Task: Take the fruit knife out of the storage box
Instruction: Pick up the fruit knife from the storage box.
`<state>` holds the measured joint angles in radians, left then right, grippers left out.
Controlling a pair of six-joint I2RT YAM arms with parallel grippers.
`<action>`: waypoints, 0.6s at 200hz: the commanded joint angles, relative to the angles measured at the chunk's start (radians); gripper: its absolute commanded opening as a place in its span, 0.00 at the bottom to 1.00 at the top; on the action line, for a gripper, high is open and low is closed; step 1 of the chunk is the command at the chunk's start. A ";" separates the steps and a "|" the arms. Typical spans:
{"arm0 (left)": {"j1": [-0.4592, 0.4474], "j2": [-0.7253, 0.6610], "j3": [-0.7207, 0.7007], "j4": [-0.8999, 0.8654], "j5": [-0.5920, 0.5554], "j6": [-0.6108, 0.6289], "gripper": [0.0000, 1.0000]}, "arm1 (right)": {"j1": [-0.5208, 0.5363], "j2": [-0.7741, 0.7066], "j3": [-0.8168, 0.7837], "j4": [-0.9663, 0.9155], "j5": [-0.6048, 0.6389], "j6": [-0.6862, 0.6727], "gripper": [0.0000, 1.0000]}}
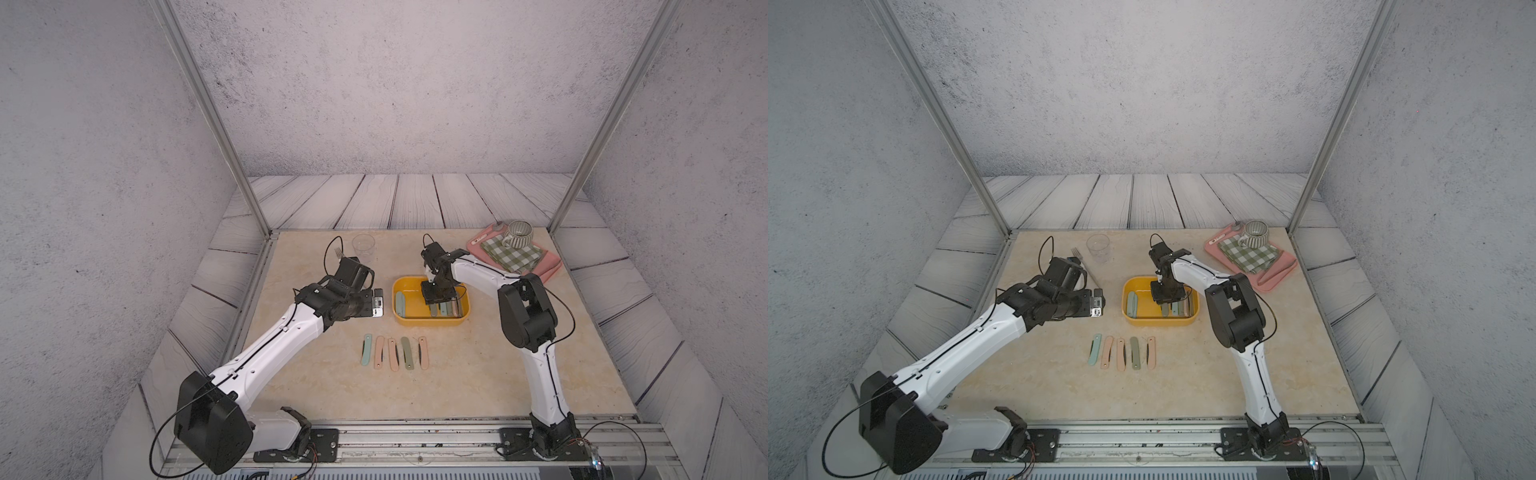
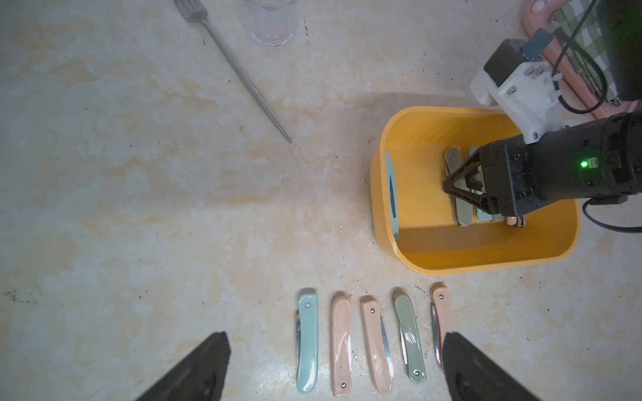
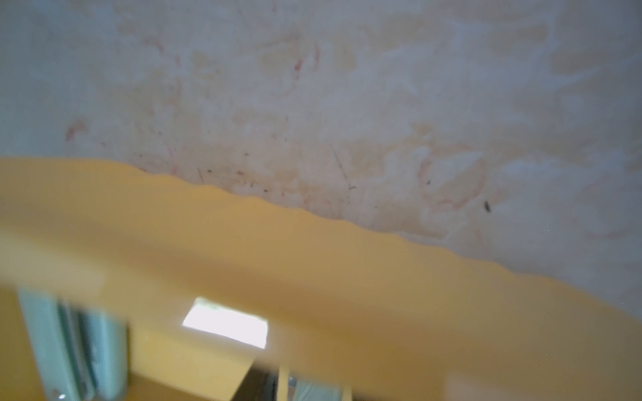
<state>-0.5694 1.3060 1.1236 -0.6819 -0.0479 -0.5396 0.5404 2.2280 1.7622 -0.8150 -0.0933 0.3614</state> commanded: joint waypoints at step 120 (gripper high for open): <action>0.014 -0.008 0.015 0.000 0.002 0.005 0.99 | 0.006 -0.024 0.035 -0.050 0.033 -0.002 0.09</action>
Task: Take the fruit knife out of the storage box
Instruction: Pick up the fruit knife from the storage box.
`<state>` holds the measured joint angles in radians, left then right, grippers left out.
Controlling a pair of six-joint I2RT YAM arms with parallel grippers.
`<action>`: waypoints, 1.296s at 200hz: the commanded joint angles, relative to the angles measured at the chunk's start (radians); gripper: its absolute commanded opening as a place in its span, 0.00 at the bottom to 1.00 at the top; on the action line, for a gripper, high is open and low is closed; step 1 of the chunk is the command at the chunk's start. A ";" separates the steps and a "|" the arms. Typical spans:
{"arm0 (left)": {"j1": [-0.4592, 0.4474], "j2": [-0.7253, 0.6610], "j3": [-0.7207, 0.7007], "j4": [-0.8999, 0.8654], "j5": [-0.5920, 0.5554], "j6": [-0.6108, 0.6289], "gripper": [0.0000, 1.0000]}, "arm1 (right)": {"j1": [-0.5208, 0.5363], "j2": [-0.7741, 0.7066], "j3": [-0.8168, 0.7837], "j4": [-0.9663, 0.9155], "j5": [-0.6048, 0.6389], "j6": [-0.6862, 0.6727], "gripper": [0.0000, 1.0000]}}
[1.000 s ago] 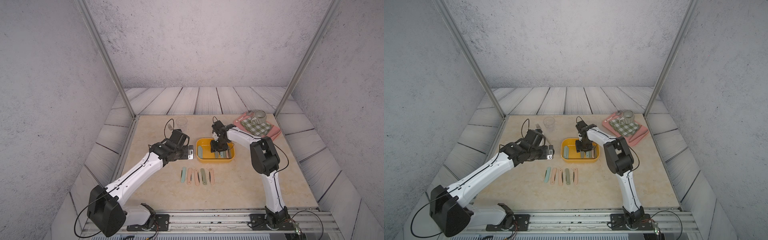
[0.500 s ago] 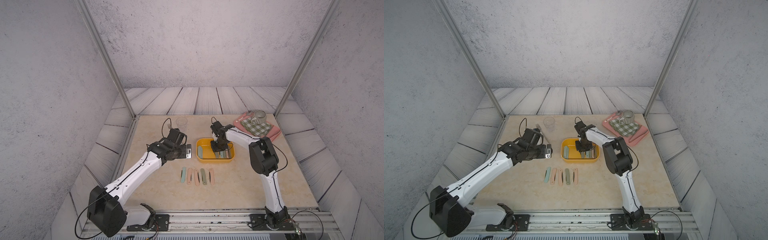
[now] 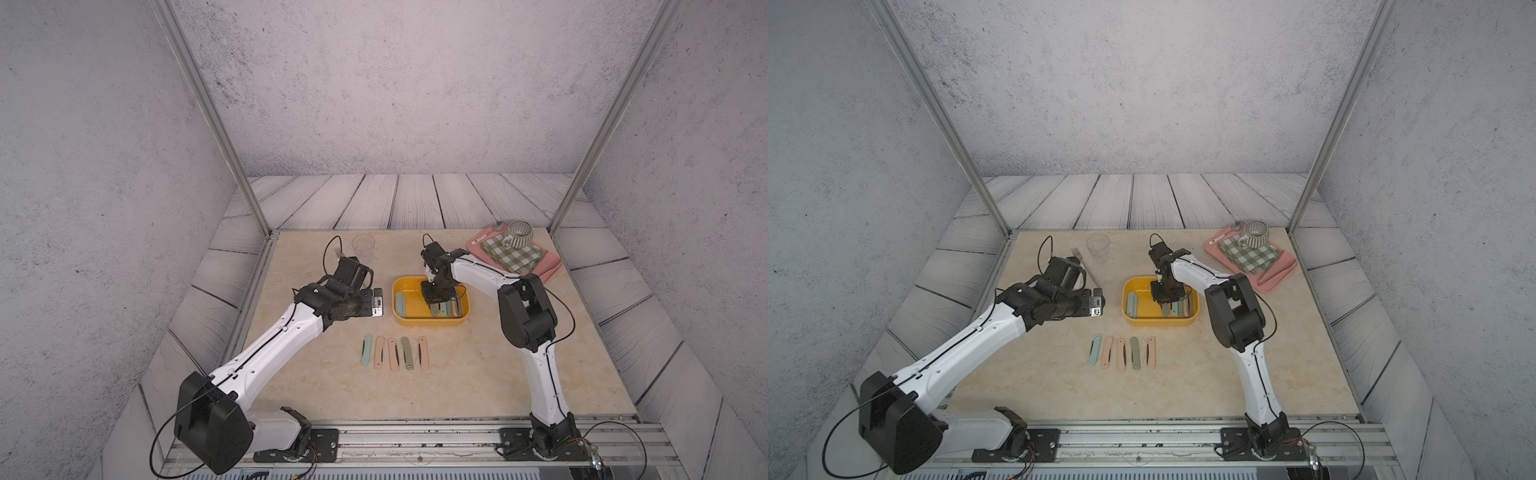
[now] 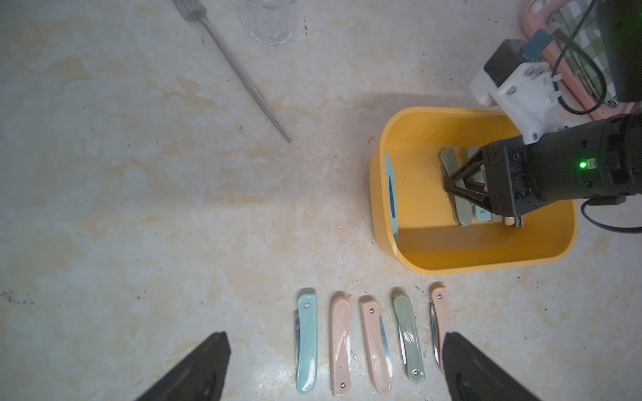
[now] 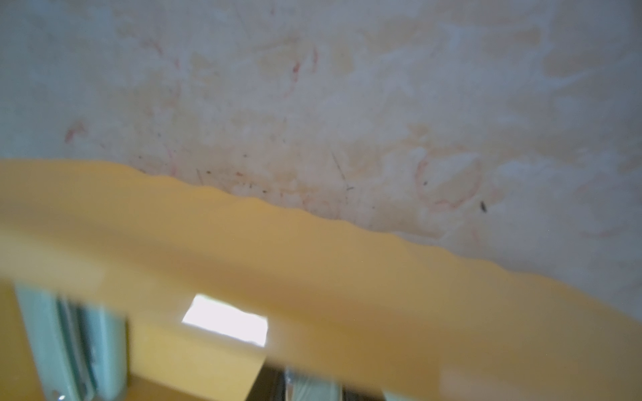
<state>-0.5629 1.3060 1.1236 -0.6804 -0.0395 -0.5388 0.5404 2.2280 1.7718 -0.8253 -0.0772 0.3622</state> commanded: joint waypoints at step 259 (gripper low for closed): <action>0.017 0.014 0.030 0.022 0.016 0.026 0.99 | 0.185 -0.571 -0.385 -0.074 0.019 0.106 0.08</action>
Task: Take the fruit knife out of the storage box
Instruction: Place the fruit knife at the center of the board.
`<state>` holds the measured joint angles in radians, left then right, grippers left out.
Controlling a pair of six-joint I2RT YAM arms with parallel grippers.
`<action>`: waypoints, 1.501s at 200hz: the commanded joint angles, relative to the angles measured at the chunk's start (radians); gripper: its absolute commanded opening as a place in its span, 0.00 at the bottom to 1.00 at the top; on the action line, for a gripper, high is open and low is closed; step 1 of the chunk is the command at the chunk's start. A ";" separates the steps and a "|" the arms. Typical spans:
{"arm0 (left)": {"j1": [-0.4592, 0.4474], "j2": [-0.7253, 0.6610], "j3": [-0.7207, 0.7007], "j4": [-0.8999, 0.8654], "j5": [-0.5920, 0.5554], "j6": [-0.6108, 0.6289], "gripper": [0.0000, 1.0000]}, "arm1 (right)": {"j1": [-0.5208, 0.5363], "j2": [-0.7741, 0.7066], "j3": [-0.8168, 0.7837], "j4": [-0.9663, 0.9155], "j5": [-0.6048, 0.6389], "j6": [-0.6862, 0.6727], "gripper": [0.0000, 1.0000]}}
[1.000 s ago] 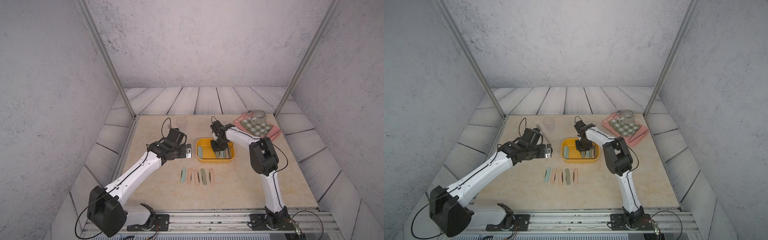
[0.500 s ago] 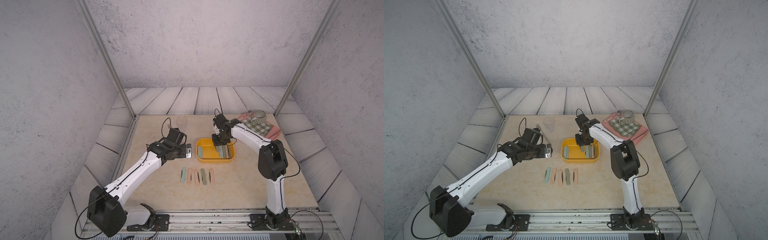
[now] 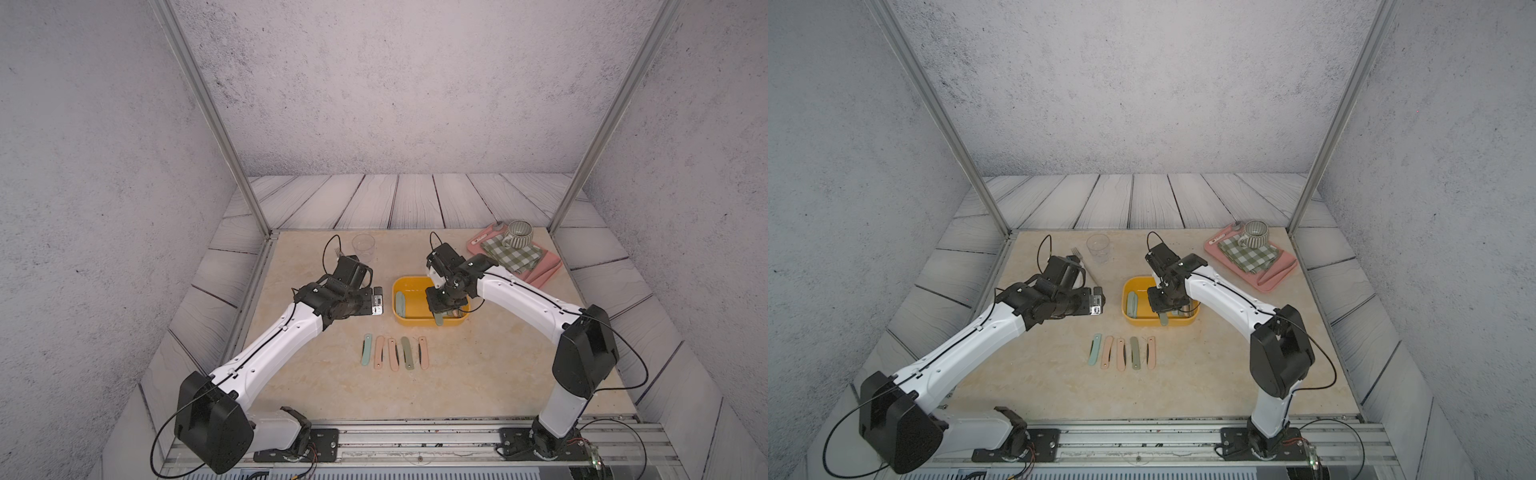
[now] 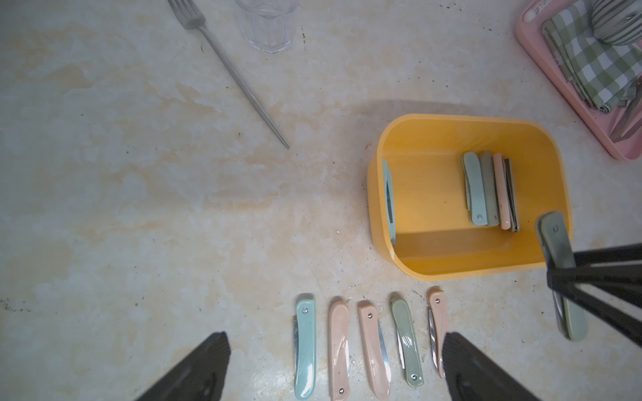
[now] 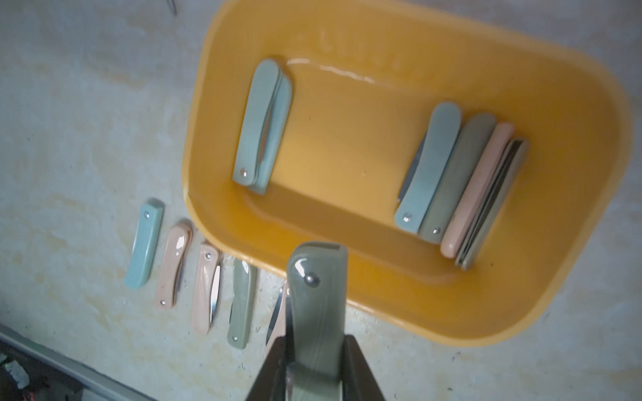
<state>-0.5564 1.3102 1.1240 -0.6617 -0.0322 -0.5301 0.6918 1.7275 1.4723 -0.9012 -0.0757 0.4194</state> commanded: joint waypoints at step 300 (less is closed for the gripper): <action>0.010 0.018 0.014 0.022 0.061 0.030 0.99 | 0.129 -0.006 -0.448 0.336 0.116 0.255 0.23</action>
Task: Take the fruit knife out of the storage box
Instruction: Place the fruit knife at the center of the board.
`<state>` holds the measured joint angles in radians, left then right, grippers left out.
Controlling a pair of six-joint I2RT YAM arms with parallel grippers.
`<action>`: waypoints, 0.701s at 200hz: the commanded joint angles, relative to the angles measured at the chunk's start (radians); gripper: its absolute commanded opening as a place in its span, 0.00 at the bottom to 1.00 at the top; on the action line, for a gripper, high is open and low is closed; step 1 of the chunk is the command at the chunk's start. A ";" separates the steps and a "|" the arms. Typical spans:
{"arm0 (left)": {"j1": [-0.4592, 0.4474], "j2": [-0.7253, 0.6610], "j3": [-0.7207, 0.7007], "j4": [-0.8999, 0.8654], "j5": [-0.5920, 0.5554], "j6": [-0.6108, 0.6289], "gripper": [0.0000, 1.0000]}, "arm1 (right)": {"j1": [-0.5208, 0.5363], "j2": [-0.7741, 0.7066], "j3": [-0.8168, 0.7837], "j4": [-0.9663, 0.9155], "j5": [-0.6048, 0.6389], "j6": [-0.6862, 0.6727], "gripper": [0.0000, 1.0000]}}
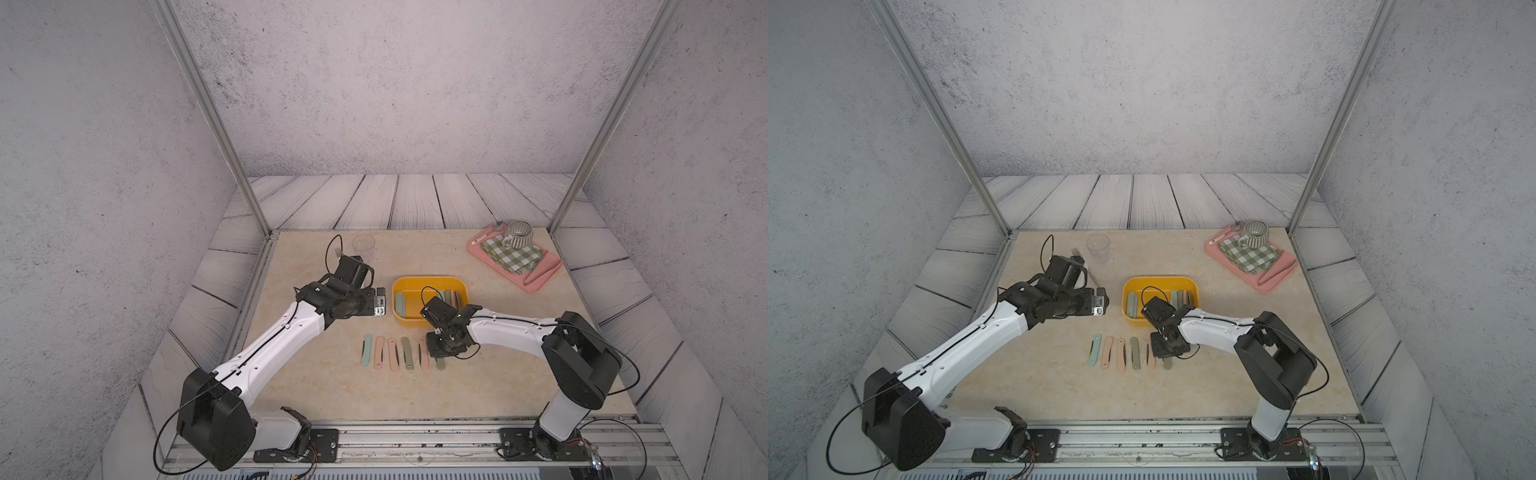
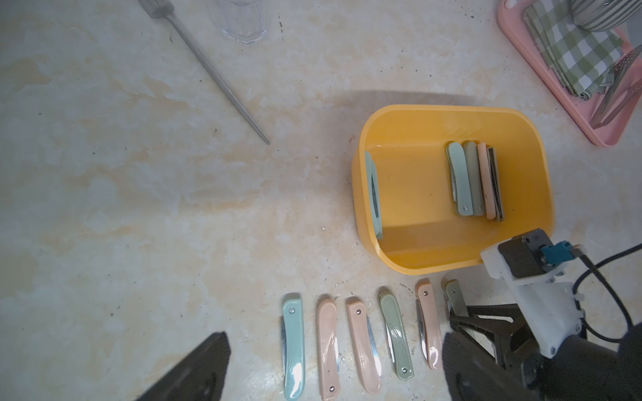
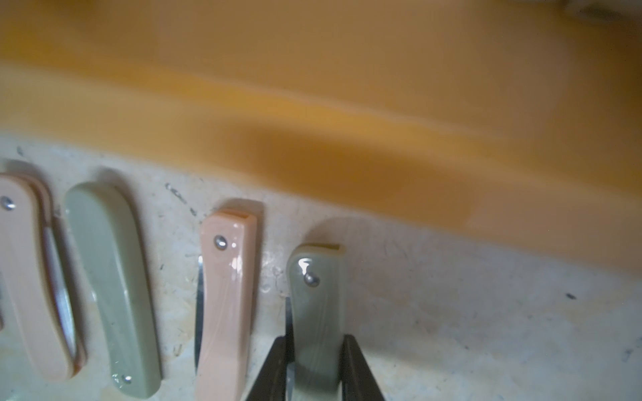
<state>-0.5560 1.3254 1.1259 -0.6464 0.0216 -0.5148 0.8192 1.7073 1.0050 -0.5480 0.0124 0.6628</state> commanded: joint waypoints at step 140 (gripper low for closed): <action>0.010 0.006 0.012 0.011 0.016 0.018 0.99 | 0.002 -0.056 0.068 -0.101 0.041 -0.026 0.45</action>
<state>-0.5556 1.3258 1.1259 -0.6426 0.0319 -0.5121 0.8192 1.6966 1.0363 -0.5873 0.0269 0.6540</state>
